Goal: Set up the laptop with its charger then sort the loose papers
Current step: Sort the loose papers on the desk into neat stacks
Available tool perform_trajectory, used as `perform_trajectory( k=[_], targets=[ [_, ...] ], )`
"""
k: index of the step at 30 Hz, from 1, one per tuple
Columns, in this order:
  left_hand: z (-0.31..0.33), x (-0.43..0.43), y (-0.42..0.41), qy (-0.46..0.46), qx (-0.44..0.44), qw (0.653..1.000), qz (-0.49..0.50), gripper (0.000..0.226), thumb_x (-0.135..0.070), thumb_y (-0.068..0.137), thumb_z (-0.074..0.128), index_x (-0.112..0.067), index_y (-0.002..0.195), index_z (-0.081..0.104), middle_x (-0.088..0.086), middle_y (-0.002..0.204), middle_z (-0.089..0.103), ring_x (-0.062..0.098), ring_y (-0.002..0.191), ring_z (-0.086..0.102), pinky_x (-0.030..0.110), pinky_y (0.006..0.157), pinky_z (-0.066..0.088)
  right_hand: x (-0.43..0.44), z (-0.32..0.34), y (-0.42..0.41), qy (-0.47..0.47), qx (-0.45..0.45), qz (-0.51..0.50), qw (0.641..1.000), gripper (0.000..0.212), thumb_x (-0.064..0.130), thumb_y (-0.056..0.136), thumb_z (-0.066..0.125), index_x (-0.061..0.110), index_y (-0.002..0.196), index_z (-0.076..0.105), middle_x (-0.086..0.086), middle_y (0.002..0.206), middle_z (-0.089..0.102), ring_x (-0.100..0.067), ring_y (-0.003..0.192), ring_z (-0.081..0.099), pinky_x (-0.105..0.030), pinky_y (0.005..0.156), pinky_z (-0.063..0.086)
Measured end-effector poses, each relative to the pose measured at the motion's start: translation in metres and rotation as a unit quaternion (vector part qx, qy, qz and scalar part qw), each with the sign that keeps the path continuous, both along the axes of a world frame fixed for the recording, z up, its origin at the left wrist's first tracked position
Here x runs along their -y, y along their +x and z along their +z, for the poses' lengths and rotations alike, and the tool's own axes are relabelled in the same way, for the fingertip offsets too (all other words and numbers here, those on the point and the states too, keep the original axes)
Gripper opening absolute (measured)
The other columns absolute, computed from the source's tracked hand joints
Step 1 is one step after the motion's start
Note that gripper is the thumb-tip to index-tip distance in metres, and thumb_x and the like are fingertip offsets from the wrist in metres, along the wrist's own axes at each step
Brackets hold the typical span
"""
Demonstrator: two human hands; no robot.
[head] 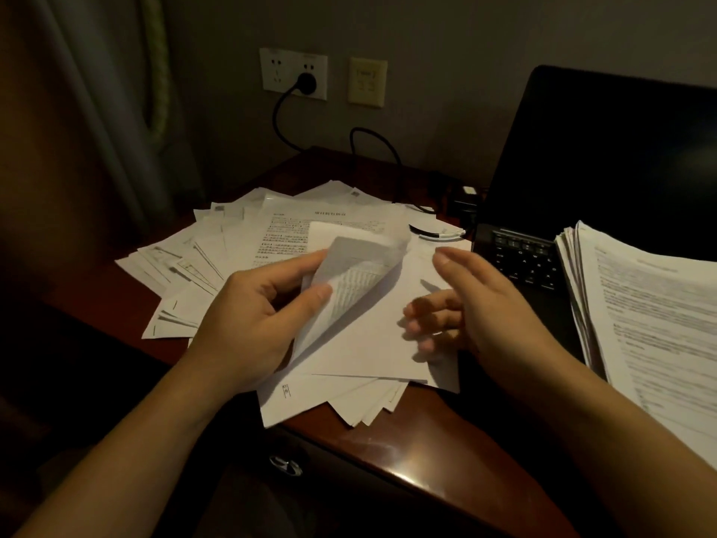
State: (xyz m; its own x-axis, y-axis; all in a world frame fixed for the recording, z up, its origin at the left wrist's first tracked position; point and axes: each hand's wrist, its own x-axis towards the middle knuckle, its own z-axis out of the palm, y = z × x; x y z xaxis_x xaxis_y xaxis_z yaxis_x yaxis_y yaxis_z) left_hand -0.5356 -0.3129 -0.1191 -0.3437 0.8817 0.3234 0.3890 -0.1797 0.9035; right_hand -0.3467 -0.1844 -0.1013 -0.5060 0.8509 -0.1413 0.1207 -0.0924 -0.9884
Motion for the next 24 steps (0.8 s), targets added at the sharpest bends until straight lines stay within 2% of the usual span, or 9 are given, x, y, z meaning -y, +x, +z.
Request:
perform_trajectory(
  k=[2,4,6,9,13,16,19,22,24],
  targets=[
    [0.005,0.003,0.012,0.015,-0.03,0.999,-0.014,0.065,-0.025,0.092,0.061,-0.059,0.14,0.035,-0.028,0.086,0.07,-0.008,0.084,0.067,0.015,0.065,0.055,-0.001,0.005,-0.001,-0.112,-0.06,0.014,0.992,0.043,0.053,0.097,0.05,0.016,0.117,0.058,-0.021,0.093,0.076,-0.036,0.085,0.074,-0.045,0.07,0.06],
    [0.006,0.006,0.025,0.009,-0.06,0.997,-0.044,0.077,-0.02,0.094,0.059,-0.06,0.146,0.019,-0.025,0.066,0.065,-0.006,0.067,0.064,0.009,0.06,0.047,-0.005,0.009,0.002,-0.173,-0.105,0.04,0.978,0.044,0.054,0.095,0.05,0.018,0.118,0.06,-0.015,0.099,0.077,-0.029,0.087,0.075,-0.04,0.066,0.061],
    [0.004,0.006,0.033,-0.008,-0.054,0.995,-0.085,0.083,-0.028,0.094,0.065,-0.068,0.145,0.014,-0.02,0.081,0.072,-0.004,0.087,0.068,0.012,0.077,0.049,-0.009,0.009,0.006,-0.168,-0.119,0.062,0.977,0.036,0.038,0.098,0.056,0.015,0.125,0.062,-0.008,0.1,0.076,-0.021,0.085,0.074,-0.038,0.069,0.062],
    [0.002,0.0,0.035,-0.063,-0.023,0.988,-0.136,0.086,-0.044,0.086,0.072,-0.072,0.141,0.012,-0.016,0.108,0.074,-0.001,0.115,0.063,0.026,0.103,0.043,-0.016,0.007,0.014,-0.066,-0.04,0.035,0.996,0.025,0.004,0.095,0.06,0.012,0.118,0.066,-0.007,0.103,0.077,-0.025,0.09,0.076,-0.04,0.075,0.061],
    [0.008,-0.018,0.027,-0.104,-0.022,0.99,-0.092,0.076,-0.058,0.084,0.063,-0.062,0.145,0.017,-0.037,0.127,0.057,-0.024,0.111,0.051,0.002,0.083,0.045,-0.02,0.01,0.02,0.052,0.025,0.017,0.998,0.025,0.009,0.095,0.065,0.024,0.114,0.064,0.007,0.096,0.078,-0.014,0.084,0.076,-0.032,0.067,0.061],
    [0.018,-0.035,0.015,-0.105,-0.046,0.993,-0.003,0.061,-0.038,0.095,0.061,-0.062,0.137,0.025,-0.057,0.106,0.047,-0.036,0.092,0.043,-0.004,0.065,0.04,-0.022,0.013,0.024,0.112,0.018,0.013,0.993,0.025,0.016,0.096,0.064,0.034,0.114,0.061,0.01,0.1,0.076,-0.013,0.09,0.075,-0.044,0.082,0.061],
    [0.03,-0.049,-0.001,-0.101,0.002,0.993,0.063,0.041,-0.031,0.1,0.058,-0.055,0.129,0.042,-0.046,0.095,0.057,-0.025,0.083,0.056,0.006,0.055,0.044,-0.02,0.019,0.028,0.143,-0.024,0.032,0.989,0.025,0.017,0.098,0.061,0.035,0.114,0.06,0.013,0.103,0.075,-0.012,0.094,0.074,-0.043,0.083,0.061],
    [0.045,-0.058,-0.015,-0.089,0.089,0.987,0.1,0.022,-0.034,0.101,0.056,-0.032,0.123,0.058,-0.016,0.098,0.073,0.004,0.085,0.071,0.023,0.066,0.053,-0.02,0.024,0.032,0.172,-0.056,0.048,0.982,0.025,0.016,0.098,0.06,0.029,0.119,0.06,0.012,0.106,0.075,-0.011,0.096,0.073,-0.032,0.075,0.062],
    [0.057,-0.06,-0.016,-0.067,0.187,0.977,0.083,0.026,-0.031,0.101,0.055,-0.015,0.118,0.067,0.002,0.1,0.077,0.021,0.089,0.075,0.037,0.074,0.058,-0.021,0.027,0.034,0.205,-0.069,0.037,0.976,0.024,0.015,0.096,0.061,0.026,0.117,0.061,0.013,0.106,0.074,-0.009,0.097,0.073,-0.026,0.073,0.061]
  ],
)
